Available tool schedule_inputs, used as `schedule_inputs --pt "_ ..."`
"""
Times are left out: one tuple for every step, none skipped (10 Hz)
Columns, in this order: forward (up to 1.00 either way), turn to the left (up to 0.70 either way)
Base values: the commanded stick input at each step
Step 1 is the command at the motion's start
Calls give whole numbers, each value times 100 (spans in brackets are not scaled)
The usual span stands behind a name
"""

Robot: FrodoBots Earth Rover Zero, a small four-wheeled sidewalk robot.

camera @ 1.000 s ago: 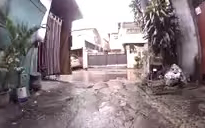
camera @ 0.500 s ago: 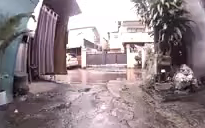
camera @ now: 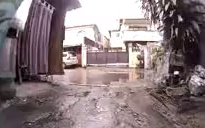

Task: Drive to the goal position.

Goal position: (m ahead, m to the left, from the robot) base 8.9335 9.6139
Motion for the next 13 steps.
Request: schedule_inputs --pt "70 0" --pt "70 0" --pt "70 9" --pt "70 27" --pt "70 19" --pt "70 1" --pt "70 6" --pt "70 21" --pt "70 3" --pt "70 26" --pt "70 5" --pt "70 26" --pt "70 0"
